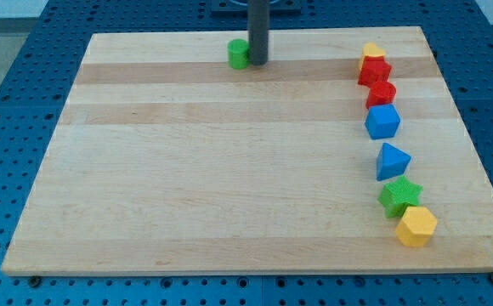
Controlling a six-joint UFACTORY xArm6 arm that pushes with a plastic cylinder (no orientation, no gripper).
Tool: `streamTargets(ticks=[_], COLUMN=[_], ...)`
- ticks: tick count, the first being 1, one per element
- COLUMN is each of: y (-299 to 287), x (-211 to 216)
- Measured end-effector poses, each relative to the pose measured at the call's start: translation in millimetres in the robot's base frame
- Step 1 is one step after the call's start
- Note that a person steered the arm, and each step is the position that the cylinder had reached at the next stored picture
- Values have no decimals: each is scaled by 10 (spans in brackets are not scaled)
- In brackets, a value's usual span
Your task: Move the green circle parallel to the heart
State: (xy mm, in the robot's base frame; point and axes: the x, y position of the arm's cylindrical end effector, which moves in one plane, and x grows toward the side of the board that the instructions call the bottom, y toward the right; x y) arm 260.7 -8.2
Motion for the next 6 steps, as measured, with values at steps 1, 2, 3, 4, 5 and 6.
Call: streamTargets(ticks=[1,2,3,4,5,6], y=[147,970,1364,509,-679,-830], x=[-300,-628,-564,-265,-214,-314])
